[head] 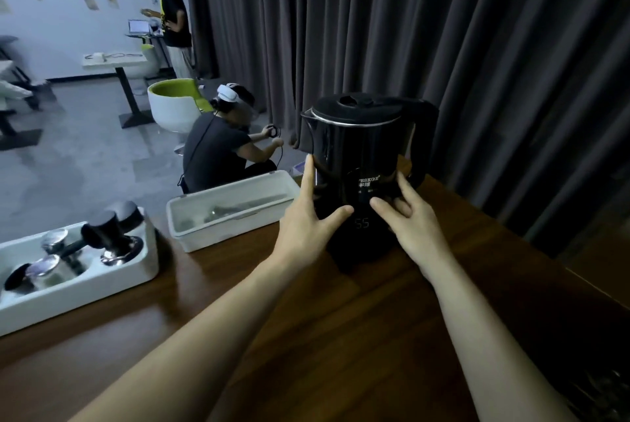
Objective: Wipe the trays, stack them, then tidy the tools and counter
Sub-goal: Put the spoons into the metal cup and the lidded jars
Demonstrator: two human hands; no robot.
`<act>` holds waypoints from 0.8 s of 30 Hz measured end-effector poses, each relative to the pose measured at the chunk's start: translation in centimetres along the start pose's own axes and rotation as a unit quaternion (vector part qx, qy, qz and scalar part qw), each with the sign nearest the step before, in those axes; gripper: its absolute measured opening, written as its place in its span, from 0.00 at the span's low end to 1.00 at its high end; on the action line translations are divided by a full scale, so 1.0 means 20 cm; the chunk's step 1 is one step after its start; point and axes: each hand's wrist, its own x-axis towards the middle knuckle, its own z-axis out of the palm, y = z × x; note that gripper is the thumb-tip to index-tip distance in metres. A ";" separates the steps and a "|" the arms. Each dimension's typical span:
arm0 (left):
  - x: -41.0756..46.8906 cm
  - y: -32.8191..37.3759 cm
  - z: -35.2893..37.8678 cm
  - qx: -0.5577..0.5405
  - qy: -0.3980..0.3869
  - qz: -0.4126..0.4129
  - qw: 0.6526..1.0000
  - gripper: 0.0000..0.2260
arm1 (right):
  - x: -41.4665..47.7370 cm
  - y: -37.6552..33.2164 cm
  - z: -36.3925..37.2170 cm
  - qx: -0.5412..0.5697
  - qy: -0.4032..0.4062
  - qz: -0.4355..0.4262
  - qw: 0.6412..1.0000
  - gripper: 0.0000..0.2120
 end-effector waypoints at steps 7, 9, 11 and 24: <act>0.35 -0.12 0.27 0.025 0.033 -0.008 0.999 0.48 | 0.42 0.21 -0.15 0.008 -0.032 -0.022 0.999 0.40; 0.42 -0.16 0.30 0.030 0.039 -0.013 0.999 0.48 | 0.51 0.27 -0.15 0.014 -0.042 -0.023 0.999 0.40; 0.48 -0.21 0.32 0.038 0.053 -0.015 0.998 0.48 | 0.59 0.30 -0.13 0.022 -0.055 -0.024 0.998 0.40; 0.72 -0.39 0.25 0.045 0.098 -0.043 0.993 0.48 | 0.91 0.38 0.08 0.076 -0.108 -0.056 0.990 0.39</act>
